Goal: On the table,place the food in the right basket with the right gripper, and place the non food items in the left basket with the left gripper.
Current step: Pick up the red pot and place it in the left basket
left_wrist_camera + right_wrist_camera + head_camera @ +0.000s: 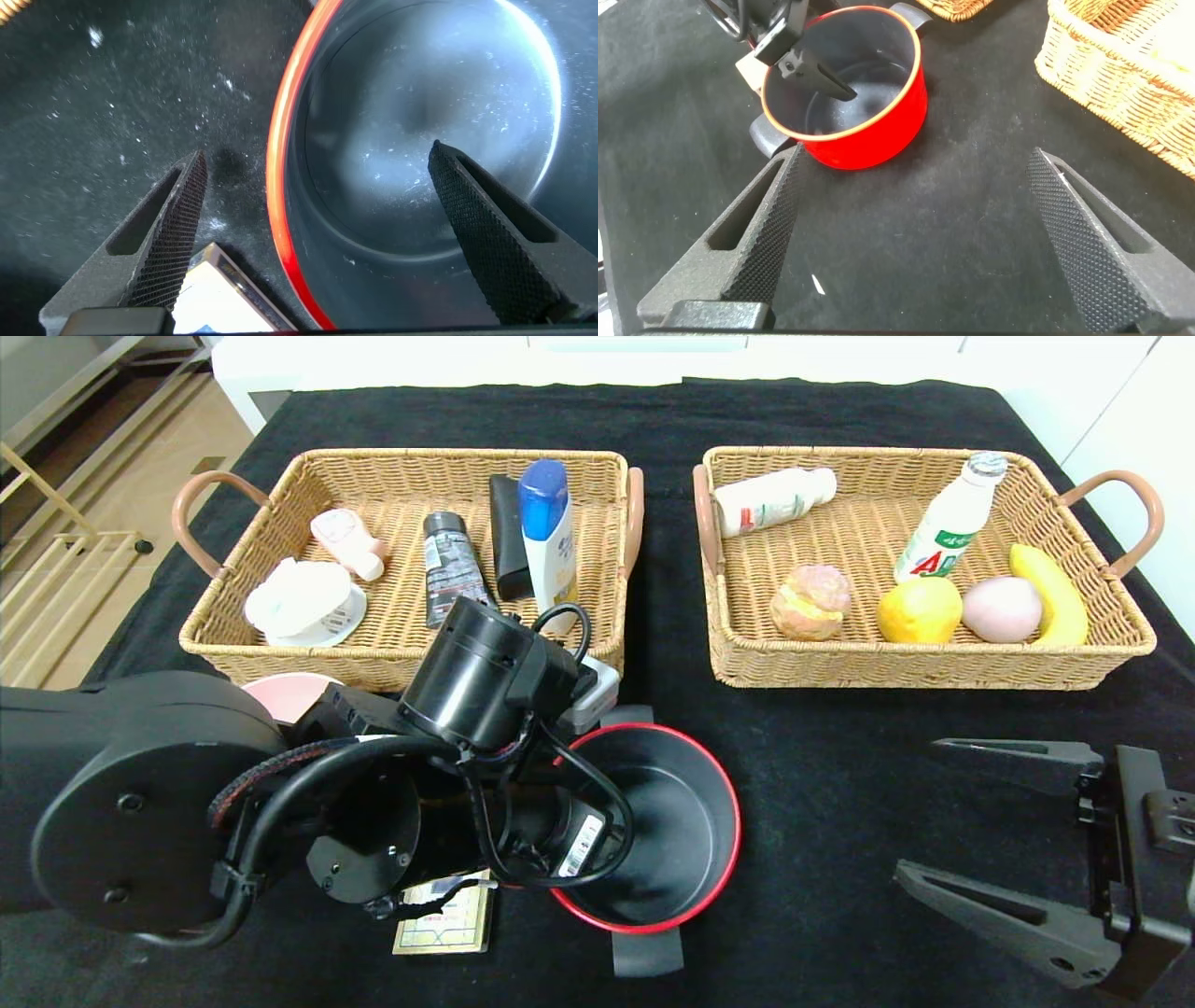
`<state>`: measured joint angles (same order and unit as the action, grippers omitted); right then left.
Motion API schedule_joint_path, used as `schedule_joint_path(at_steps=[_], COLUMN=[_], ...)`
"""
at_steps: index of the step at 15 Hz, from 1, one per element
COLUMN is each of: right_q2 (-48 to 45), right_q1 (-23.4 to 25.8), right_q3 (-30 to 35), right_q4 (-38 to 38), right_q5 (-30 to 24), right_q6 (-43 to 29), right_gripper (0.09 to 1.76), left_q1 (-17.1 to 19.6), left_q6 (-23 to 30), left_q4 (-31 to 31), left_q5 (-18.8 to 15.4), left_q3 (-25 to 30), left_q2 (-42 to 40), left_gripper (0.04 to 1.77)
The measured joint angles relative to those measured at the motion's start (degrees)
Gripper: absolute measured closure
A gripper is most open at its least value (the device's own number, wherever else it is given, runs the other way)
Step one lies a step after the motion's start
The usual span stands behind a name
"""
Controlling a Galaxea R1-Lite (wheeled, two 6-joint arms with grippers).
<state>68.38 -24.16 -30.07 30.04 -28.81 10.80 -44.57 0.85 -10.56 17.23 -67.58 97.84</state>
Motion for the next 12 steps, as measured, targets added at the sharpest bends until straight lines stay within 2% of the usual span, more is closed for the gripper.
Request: schedule_joint_path(at_steps=[1, 4, 8, 9, 12], right_q2=[0.0, 0.0, 0.0, 0.0, 0.1], right_q1=[0.0, -0.1, -0.1, -0.1, -0.1], right_q3=[0.0, 0.1, 0.1, 0.1, 0.1], right_q4=[0.0, -0.1, -0.1, -0.1, -0.1], right_q5=[0.0, -0.1, -0.1, -0.1, -0.1], right_q6=[0.0, 0.1, 0.0, 0.0, 0.1], right_gripper=[0.14, 0.14, 0.14, 0.14, 0.14], left_q1=[0.0, 0.0, 0.0, 0.0, -0.1], left_q6=[0.5, 0.9, 1.0, 1.1, 1.0], left_q4=[0.0, 0.4, 4.0, 4.3, 4.0], left_q5=[0.1, 0.1, 0.2, -0.1, 0.1], left_q3=[0.1, 0.0, 1.0, 1.1, 1.3], left_q2=[0.1, 0.3, 0.4, 0.4, 0.4], left_gripper=[0.17, 0.66, 1.15, 1.63, 1.62])
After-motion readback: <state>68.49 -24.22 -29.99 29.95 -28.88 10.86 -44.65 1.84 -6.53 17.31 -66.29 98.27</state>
